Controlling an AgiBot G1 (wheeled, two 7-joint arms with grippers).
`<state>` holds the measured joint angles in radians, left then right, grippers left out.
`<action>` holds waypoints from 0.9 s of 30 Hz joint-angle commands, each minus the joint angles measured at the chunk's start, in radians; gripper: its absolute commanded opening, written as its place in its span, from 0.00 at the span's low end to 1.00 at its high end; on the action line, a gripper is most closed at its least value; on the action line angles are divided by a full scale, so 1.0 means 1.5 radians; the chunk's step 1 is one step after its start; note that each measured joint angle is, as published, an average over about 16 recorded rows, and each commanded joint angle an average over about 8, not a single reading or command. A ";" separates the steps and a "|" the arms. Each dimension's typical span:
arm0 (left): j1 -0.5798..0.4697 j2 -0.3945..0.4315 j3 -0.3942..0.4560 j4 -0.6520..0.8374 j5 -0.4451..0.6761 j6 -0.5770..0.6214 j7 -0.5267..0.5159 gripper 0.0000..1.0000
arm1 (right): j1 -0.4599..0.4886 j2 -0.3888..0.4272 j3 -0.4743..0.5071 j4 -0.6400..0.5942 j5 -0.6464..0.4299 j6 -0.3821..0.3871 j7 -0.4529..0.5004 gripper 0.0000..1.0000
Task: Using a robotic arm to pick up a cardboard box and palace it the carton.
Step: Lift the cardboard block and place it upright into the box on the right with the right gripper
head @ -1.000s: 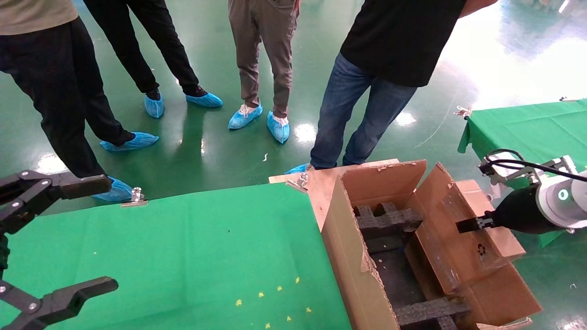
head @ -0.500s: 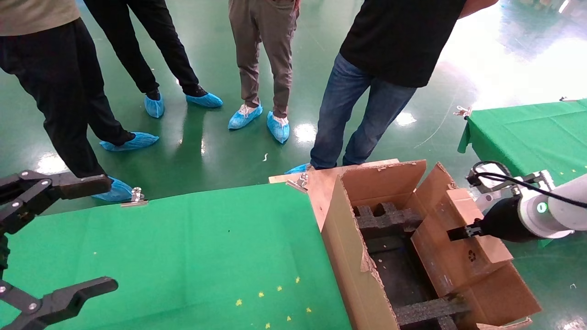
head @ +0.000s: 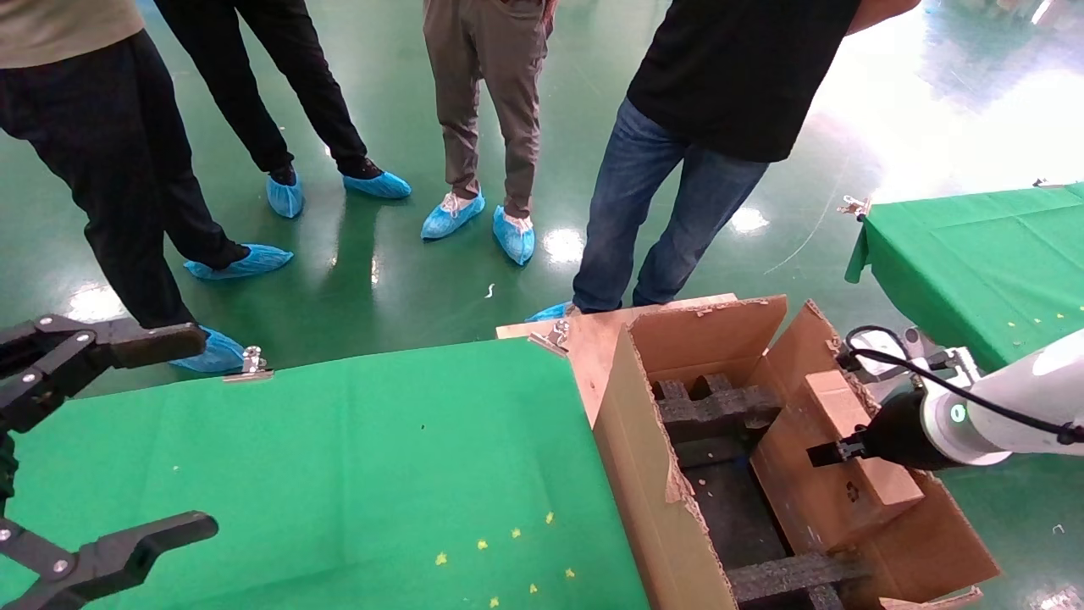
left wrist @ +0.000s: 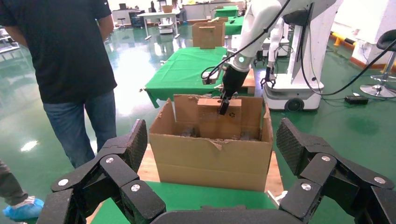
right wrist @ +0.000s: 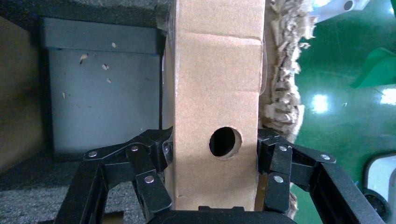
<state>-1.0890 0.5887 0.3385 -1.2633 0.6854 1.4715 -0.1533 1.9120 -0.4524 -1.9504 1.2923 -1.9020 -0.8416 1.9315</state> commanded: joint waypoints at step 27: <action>0.000 0.000 0.000 0.000 0.000 0.000 0.000 1.00 | -0.137 -0.120 -0.007 -0.205 0.119 0.095 -0.107 0.00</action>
<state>-1.0891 0.5886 0.3389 -1.2633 0.6851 1.4714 -0.1531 1.7086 -0.6320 -1.9600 0.9842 -1.7248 -0.7007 1.7690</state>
